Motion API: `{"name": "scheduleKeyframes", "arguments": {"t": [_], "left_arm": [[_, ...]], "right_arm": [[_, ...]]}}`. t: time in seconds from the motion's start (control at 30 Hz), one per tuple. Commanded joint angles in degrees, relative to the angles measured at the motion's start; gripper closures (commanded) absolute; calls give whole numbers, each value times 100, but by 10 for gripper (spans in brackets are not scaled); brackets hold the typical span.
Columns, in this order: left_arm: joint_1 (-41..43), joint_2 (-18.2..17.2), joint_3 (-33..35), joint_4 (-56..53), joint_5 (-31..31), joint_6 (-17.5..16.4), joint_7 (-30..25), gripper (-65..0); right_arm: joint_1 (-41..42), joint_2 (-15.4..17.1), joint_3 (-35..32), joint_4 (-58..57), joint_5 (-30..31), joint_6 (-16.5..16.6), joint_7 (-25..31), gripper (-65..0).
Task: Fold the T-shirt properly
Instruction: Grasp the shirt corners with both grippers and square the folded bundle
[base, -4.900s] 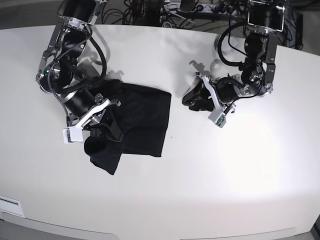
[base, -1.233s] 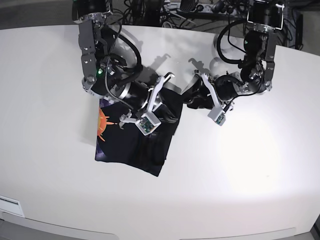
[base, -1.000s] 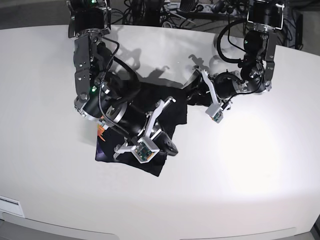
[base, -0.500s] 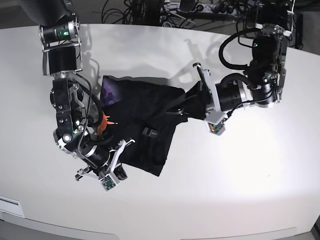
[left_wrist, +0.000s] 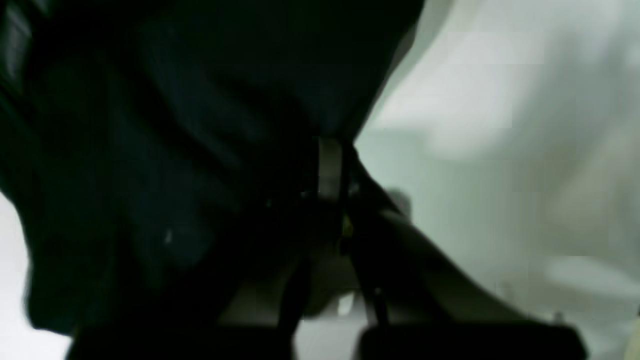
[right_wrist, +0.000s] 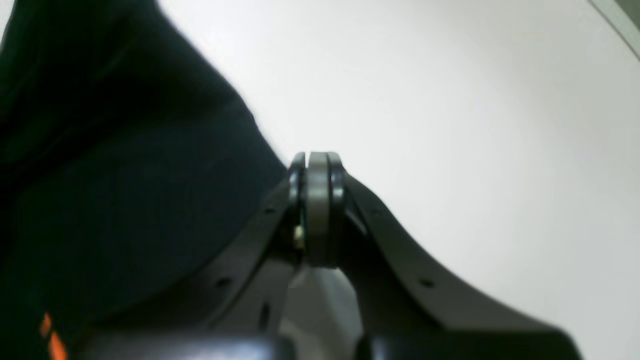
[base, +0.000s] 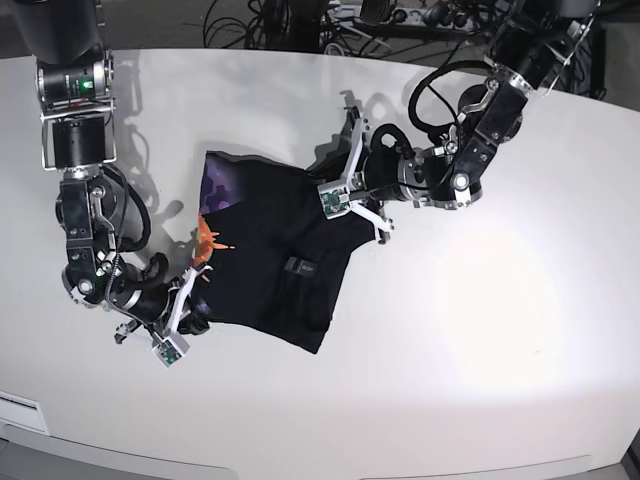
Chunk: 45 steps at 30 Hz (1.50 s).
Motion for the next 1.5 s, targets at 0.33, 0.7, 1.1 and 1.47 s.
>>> {"name": "scheduleKeyframes", "arguments": {"t": [0.33, 0.7, 1.1, 1.47], "left_arm": [[-684, -118, -33, -1228, 833, 101, -1233, 0], [-1156, -116, -22, -2472, 1427, 269, -2435, 0], [-1309, -31, -22, -2461, 1386, 874, -2487, 0], [-2006, 308, -24, -2435, 1051, 815, -2188, 0]], "right_arm": [[-1370, 208, 46, 216, 680, 105, 31, 0], [-3495, 63, 1036, 2752, 798, -505, -586, 0], [-4236, -66, 1873, 4041, 772, -1047, -614, 0], [-4299, -332, 1875, 4422, 765, -1005, -732, 0]]}}
